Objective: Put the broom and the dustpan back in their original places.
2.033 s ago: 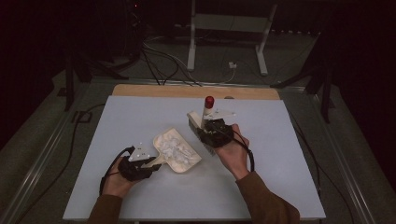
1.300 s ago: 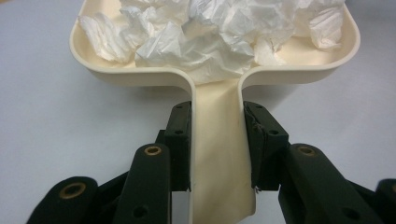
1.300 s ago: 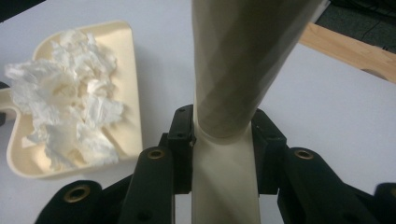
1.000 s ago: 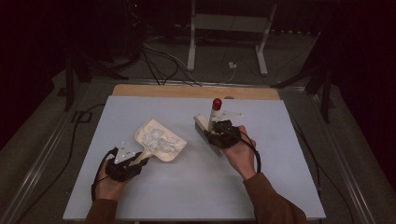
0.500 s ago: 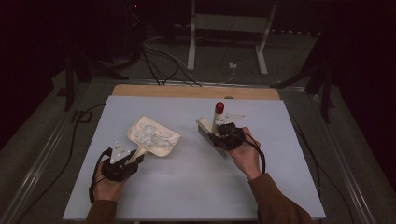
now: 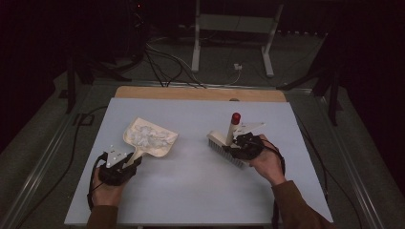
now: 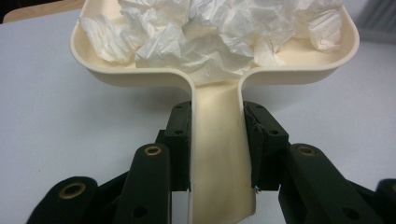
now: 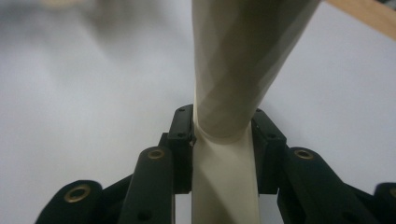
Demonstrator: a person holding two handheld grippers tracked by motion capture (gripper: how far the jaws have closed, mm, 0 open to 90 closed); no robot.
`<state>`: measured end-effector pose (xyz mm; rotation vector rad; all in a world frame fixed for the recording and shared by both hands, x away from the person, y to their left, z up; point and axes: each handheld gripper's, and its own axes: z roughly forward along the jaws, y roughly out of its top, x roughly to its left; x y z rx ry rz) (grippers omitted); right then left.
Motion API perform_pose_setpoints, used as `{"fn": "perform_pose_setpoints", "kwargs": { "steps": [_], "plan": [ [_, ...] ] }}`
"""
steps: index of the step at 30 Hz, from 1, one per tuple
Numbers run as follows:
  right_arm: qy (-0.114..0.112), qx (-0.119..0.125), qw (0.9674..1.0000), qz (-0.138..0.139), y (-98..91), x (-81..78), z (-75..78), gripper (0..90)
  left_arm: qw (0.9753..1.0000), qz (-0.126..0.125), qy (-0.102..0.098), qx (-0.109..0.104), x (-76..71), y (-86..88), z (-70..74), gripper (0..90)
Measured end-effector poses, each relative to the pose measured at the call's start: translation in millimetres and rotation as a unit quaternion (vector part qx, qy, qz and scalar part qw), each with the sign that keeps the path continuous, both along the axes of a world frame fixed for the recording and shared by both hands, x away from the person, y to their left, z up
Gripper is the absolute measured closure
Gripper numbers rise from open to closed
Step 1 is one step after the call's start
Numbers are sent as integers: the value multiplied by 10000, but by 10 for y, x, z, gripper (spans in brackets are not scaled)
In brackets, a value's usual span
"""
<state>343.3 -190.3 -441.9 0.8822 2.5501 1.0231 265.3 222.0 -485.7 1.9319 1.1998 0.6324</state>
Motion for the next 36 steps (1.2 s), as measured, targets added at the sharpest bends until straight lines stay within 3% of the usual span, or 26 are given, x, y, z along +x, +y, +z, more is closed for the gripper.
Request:
{"fn": "perform_pose_setpoints", "kwargs": {
  "steps": [6, 14, 25, 28, 34, 36],
  "plan": [
    [74, -126, 9991, 389, -72, -20, -15, 672, 10000, 49, -4, -8, -6, 28, -1, 666],
    [139, -181, 9978, 626, -249, -23, -5, 672, 9999, 108, 5, -10, -16, 68, -1, 666],
    [210, -187, 9972, 686, -605, -57, 3, 672, 9998, 180, 11, -30, -21, 104, -8, 666],
    [249, -254, 9970, 694, -643, -63, -36, 671, 9998, 173, 24, -14, -20, 97, -13, 666],
    [230, -147, 9983, 510, -651, -54, -64, 660, 9998, 183, 40, -35, -20, 98, -19, 666],
    [185, -6, 9989, 439, -651, -66, -49, 645, 9998, 185, 42, -37, -21, 102, -21, 666]
  ]
}}
